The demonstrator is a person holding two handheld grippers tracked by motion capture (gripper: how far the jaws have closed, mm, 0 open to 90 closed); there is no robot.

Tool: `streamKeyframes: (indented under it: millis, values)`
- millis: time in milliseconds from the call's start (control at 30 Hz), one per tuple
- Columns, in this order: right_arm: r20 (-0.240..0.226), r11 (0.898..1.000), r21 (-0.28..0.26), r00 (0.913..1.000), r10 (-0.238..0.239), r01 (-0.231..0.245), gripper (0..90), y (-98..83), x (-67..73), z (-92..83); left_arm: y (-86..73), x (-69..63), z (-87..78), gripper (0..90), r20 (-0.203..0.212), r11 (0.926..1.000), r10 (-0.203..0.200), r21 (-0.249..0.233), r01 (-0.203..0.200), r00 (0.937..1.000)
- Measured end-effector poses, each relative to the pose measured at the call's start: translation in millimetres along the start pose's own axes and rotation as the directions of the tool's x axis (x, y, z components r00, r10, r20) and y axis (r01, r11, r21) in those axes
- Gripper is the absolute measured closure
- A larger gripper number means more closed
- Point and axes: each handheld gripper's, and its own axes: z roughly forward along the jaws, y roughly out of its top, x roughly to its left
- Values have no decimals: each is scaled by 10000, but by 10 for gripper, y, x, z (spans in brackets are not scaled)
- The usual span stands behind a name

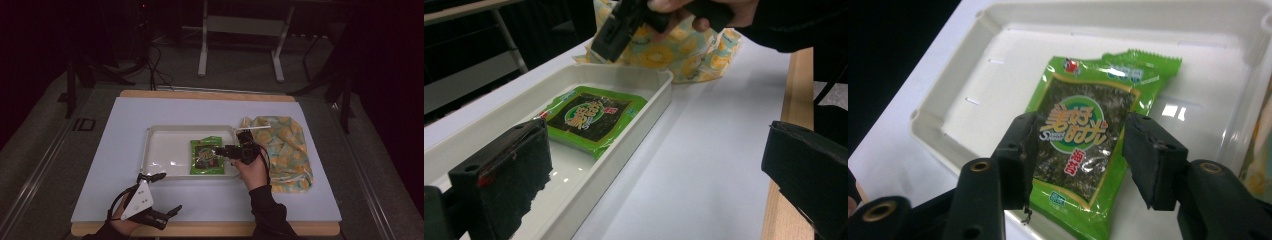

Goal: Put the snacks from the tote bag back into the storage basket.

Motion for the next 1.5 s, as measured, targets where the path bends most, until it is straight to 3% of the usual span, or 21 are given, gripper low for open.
streamKeyframes:
  millis: [367,600,767,867,1200,1333,1500]
  values:
    - [-29,9966,-362,9972,-743,741,402,133,41,-214,-2,1,0,3,-17,10000,-15,7,15,10000]
    - [43,9899,-905,9940,-1091,1090,341,199,8,-416,-3,2,2,3,-16,10000,-12,24,12,10000]
    - [-131,9841,-1345,9928,-1190,1162,232,227,-52,-576,-3,2,5,3,-12,10000,-16,54,16,10000]
    - [-55,9805,-1349,9894,-1450,1430,187,227,-94,-642,-4,3,4,3,-27,10000,-28,51,28,10000]
    - [500,9716,-1749,9869,-1533,1597,158,153,-272,-782,-5,2,6,3,-18,10000,-28,66,28,10000]
    - [872,9626,-1941,9807,-1750,1890,154,97,-345,-851,-6,0,11,3,2,10000,-41,66,41,10000]
    - [1206,9589,-1991,9761,-1807,2021,150,34,-437,-911,-6,-1,12,3,2,10000,-41,67,41,10000]
